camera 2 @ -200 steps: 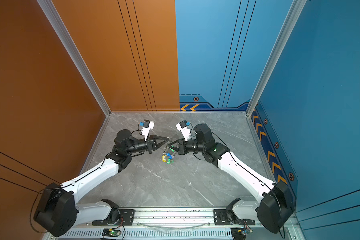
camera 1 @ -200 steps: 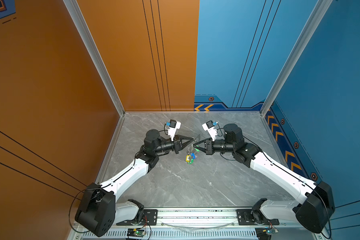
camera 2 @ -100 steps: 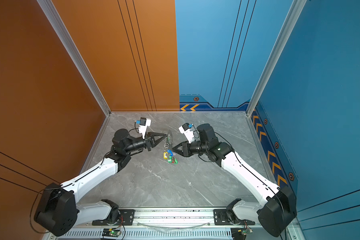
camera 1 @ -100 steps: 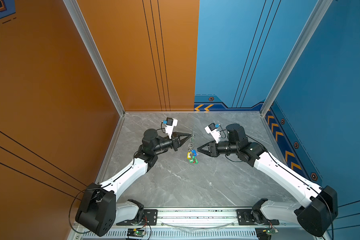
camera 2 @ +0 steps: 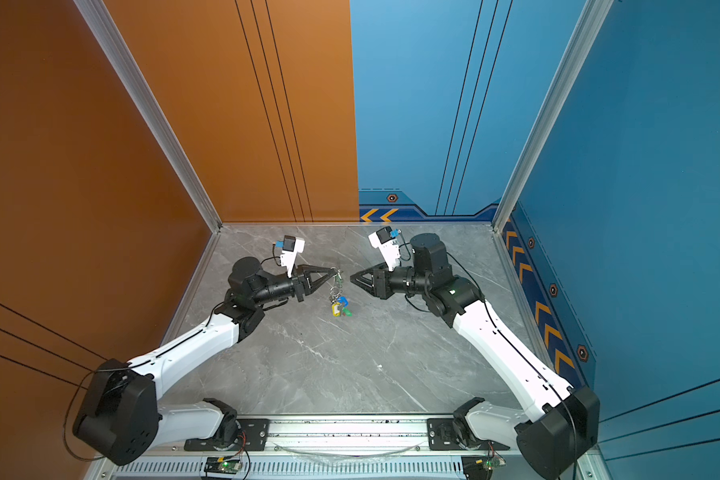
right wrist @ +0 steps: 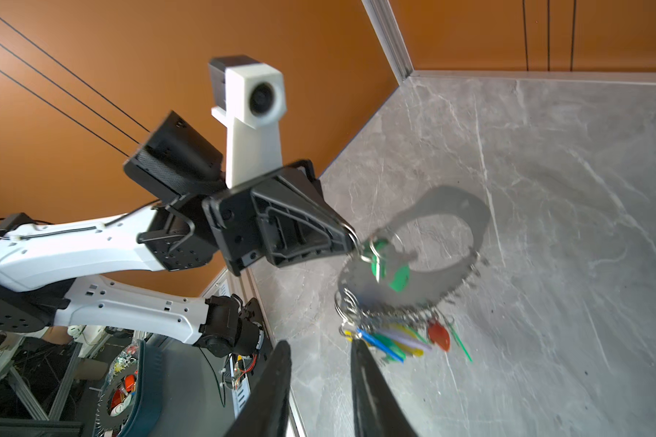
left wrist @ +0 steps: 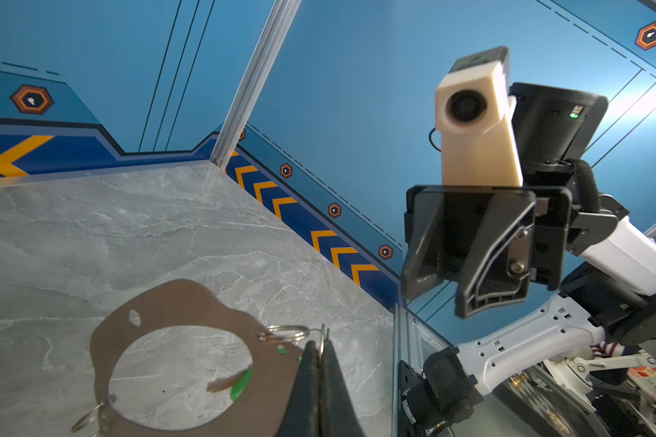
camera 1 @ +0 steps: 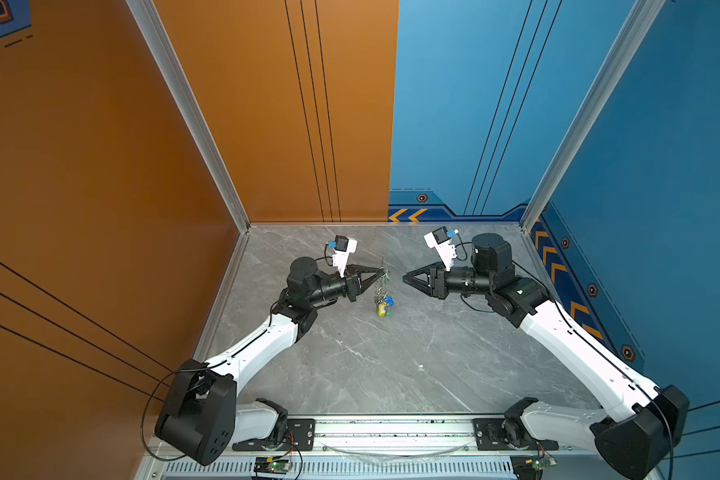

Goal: Remove the keys from the keyring

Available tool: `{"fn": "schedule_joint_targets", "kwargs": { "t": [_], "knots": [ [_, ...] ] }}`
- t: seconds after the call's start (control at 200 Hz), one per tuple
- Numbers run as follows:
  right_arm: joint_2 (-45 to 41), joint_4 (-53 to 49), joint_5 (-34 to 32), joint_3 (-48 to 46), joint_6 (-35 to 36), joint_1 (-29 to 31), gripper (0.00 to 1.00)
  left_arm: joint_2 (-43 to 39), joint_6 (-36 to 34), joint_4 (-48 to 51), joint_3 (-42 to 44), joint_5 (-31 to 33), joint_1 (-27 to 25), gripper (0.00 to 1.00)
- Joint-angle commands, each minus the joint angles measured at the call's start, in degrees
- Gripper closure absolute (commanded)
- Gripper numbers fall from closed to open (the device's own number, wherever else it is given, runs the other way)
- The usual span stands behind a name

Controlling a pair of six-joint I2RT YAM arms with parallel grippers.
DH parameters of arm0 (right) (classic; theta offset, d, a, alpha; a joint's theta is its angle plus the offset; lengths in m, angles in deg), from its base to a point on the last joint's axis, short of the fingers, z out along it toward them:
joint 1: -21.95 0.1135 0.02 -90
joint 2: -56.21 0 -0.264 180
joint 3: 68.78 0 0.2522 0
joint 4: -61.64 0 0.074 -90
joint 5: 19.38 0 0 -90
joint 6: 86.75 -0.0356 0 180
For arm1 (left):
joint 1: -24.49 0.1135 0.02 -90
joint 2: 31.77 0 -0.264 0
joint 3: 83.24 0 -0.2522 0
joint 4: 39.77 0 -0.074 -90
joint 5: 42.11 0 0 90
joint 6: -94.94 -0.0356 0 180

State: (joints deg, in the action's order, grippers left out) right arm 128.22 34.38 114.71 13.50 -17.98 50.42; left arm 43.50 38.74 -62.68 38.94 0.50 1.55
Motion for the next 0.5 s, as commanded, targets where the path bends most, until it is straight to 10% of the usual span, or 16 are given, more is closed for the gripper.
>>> {"fn": "schedule_joint_targets", "kwargs": {
  "t": [0.0, 0.496],
  "knots": [
    [4.27, 5.81, 4.27, 4.07, -0.65, 0.08, 0.71, 0.55, 1.36, -3.41, -2.79, -4.13, -0.53, 1.00],
    [9.62, 1.93, 3.92, 5.79, 0.34, 1.68, 0.71, -0.12, 1.60, -3.41, -2.81, -5.43, -1.23, 1.00]
  ]
}}
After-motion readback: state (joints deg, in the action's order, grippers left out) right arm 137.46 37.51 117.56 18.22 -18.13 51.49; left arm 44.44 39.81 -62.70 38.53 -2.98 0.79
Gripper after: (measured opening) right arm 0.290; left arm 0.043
